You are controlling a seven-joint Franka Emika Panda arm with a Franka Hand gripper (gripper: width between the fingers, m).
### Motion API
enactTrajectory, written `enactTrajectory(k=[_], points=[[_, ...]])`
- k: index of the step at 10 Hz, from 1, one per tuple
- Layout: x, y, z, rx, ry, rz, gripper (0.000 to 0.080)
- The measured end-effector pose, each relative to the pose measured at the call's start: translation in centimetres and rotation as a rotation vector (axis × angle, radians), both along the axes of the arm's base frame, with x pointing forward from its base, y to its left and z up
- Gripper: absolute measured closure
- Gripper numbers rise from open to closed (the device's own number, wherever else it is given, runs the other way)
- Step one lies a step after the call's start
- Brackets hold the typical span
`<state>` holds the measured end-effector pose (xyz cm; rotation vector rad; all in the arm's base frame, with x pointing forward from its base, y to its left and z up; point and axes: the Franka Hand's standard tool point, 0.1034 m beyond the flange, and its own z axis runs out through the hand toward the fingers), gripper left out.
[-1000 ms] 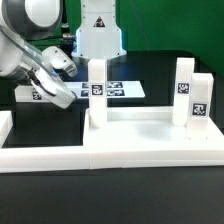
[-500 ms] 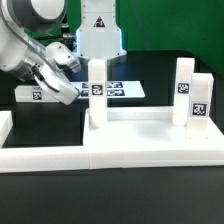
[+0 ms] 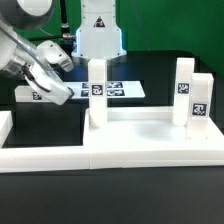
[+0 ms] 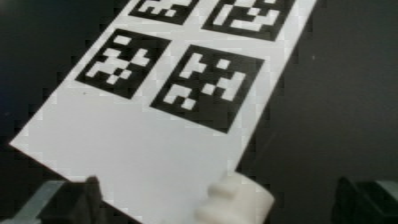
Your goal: Assemble desk
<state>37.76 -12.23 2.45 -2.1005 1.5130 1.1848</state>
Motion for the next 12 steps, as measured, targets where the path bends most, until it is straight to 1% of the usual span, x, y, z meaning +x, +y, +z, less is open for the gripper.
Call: enactTrajectory(k=[2, 3, 5, 7, 8, 10, 11, 12], points=[[-0.4, -0.8, -0.4, -0.002, -0.007, -0.004, 0.015], [-1.2, -0.8, -0.8, 0.002, -0.005, -0.002, 0.015], [-4.5, -0.2, -1.7, 0.016, 0.039, -0.022, 0.015], [-5.3, 0.4, -1.3, 0.038, 0.081, -0.043, 0.015], [-5.0, 0.5, -0.9, 0.044, 0.08, -0.045, 0.015], [-4.6, 0.4, -0.7, 0.041, 0.069, -0.042, 0.015], [-4.0, 0.1, -0.4, 0.039, 0.058, -0.041, 0.015], [-2.8, -0.9, 0.0, 0.027, 0.034, -0.04, 0.015]])
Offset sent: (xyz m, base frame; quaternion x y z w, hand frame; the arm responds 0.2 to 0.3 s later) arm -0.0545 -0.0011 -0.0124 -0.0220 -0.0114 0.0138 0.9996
